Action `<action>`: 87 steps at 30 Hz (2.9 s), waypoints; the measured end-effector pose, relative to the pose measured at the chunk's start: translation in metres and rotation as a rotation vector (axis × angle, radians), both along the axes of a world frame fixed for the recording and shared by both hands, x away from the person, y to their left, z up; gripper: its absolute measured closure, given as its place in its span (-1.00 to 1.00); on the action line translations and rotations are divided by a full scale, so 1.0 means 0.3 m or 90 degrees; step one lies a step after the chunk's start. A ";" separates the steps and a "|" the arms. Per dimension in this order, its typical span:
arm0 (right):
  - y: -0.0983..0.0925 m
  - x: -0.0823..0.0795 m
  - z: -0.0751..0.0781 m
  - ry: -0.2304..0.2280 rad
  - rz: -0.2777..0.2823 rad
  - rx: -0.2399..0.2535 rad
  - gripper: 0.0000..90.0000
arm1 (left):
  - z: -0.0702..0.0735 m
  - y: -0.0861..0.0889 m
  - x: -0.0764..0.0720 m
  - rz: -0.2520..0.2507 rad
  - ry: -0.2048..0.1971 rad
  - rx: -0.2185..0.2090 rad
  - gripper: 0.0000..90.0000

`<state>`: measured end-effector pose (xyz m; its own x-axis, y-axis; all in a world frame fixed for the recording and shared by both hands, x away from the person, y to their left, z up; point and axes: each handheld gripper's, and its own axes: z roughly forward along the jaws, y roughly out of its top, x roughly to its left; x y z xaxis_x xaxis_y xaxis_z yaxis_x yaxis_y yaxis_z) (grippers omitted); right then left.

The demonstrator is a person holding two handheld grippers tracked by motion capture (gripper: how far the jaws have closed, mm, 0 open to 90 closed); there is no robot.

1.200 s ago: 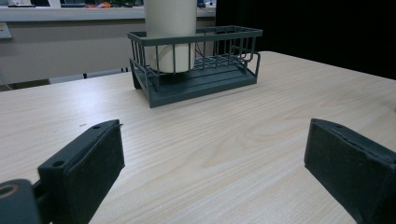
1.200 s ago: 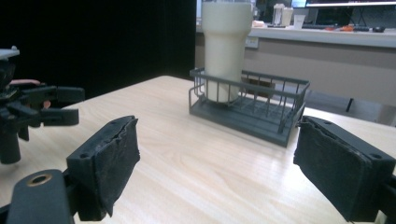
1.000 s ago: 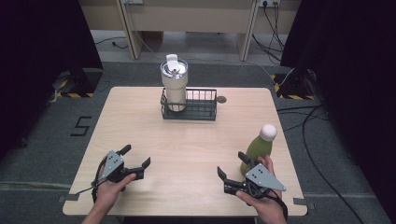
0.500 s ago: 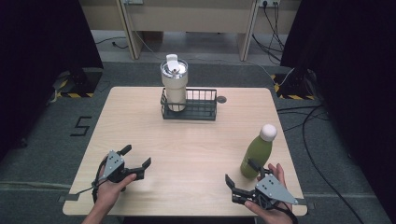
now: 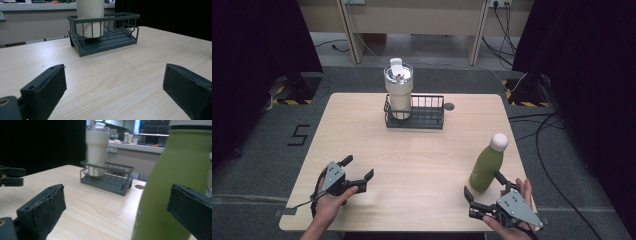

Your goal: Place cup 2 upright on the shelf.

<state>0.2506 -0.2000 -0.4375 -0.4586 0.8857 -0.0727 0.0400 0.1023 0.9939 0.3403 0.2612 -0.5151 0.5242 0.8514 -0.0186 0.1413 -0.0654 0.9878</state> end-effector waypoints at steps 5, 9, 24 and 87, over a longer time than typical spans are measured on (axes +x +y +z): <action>-0.016 0.012 0.006 -0.008 -0.021 0.007 -0.99 | 0.000 0.001 0.000 0.001 0.000 -0.001 -0.91; -0.022 0.025 0.013 -0.013 -0.031 0.013 -1.00 | 0.000 0.002 0.000 0.001 0.000 -0.001 -0.91; -0.072 0.146 0.021 -0.006 -0.088 0.028 -1.00 | 0.000 0.004 0.001 0.001 0.001 -0.001 -0.91; -0.063 0.294 -0.007 0.042 -0.106 -0.018 -0.50 | -0.003 0.006 0.003 -0.001 0.002 -0.007 -0.85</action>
